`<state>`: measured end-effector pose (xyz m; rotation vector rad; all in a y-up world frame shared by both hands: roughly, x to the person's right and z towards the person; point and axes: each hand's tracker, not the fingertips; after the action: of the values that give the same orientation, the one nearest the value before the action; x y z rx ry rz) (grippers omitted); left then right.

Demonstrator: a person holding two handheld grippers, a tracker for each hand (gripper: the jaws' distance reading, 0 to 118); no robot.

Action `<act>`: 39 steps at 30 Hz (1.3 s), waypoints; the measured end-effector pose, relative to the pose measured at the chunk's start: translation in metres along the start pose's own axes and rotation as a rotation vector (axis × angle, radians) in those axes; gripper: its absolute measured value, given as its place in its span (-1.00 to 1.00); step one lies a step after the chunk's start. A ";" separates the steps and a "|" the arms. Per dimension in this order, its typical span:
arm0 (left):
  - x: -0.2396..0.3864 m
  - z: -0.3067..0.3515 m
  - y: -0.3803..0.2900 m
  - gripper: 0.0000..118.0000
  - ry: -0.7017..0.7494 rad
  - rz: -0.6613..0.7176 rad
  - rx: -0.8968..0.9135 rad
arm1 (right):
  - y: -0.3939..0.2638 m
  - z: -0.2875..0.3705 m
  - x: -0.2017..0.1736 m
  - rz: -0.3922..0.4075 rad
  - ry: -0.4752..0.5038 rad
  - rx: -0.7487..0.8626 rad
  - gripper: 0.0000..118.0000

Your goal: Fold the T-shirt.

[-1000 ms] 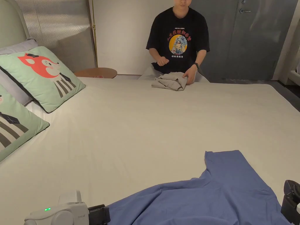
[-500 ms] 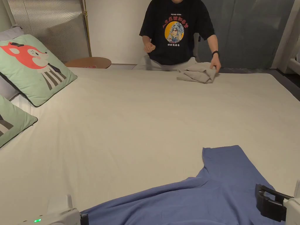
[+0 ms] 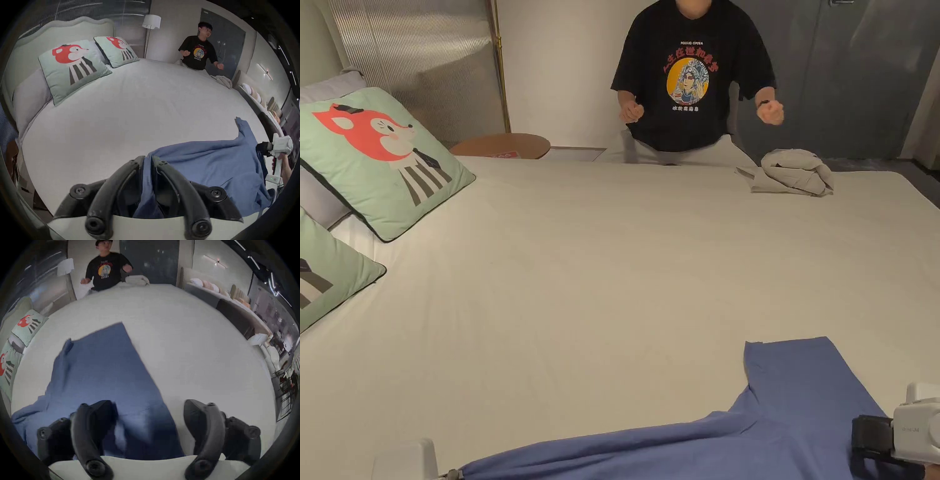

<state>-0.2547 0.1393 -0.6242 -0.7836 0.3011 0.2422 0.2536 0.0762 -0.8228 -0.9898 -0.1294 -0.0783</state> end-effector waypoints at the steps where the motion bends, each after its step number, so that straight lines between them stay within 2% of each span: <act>1: 0.002 0.000 0.001 -0.90 0.003 -0.005 0.004 | -0.006 0.001 -0.001 0.002 0.003 0.011 0.47; 2: 0.004 -0.001 0.003 -0.90 0.002 -0.005 0.003 | -0.008 0.006 -0.002 0.003 -0.002 0.046 0.36; 3: 0.004 -0.001 0.003 -0.90 -0.002 0.000 0.006 | -0.009 0.011 -0.001 0.012 0.002 0.061 0.11; 4: 0.004 0.000 0.004 -0.90 -0.010 0.008 0.010 | -0.009 0.016 0.000 0.017 0.056 0.071 -0.21; 5: 0.004 0.002 0.005 -0.90 -0.012 0.010 0.013 | -0.011 0.021 -0.002 0.028 0.071 0.078 -0.73; 6: 0.006 0.004 0.006 -0.90 -0.015 0.008 0.018 | -0.013 0.028 -0.002 0.070 0.037 0.096 -0.89; 7: 0.006 0.006 0.007 -0.90 -0.017 0.005 0.025 | -0.015 0.036 -0.002 0.094 -0.003 0.124 -0.89; 10: 0.007 0.017 0.010 -0.90 -0.032 -0.001 0.051 | -0.023 0.069 0.010 0.024 0.080 0.218 -0.90; 12: 0.007 0.025 0.013 -0.90 -0.036 -0.007 0.073 | -0.031 0.097 0.015 0.008 0.117 0.289 -0.90; 16: 0.006 0.046 0.016 -0.90 -0.058 0.001 0.128 | -0.056 0.165 0.020 0.040 0.133 0.448 -0.90; 24: 0.003 0.101 0.007 -0.90 -0.095 0.008 0.279 | -0.119 0.274 0.019 0.014 0.136 0.705 -0.90; 27: -0.003 0.117 0.004 -0.90 -0.101 0.012 0.337 | -0.137 0.300 0.015 0.024 0.094 0.782 -0.91; 32: -0.009 0.139 0.004 -0.90 -0.122 0.014 0.408 | -0.152 0.327 0.012 0.016 0.093 0.864 -0.91; 39: -0.013 0.160 0.045 -0.90 -0.161 0.001 0.491 | -0.133 0.367 0.011 0.025 0.097 0.981 -0.91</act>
<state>-0.2531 0.2840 -0.5419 -0.2770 0.1961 0.2190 0.2209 0.3103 -0.5127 -0.0079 -0.0519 -0.0305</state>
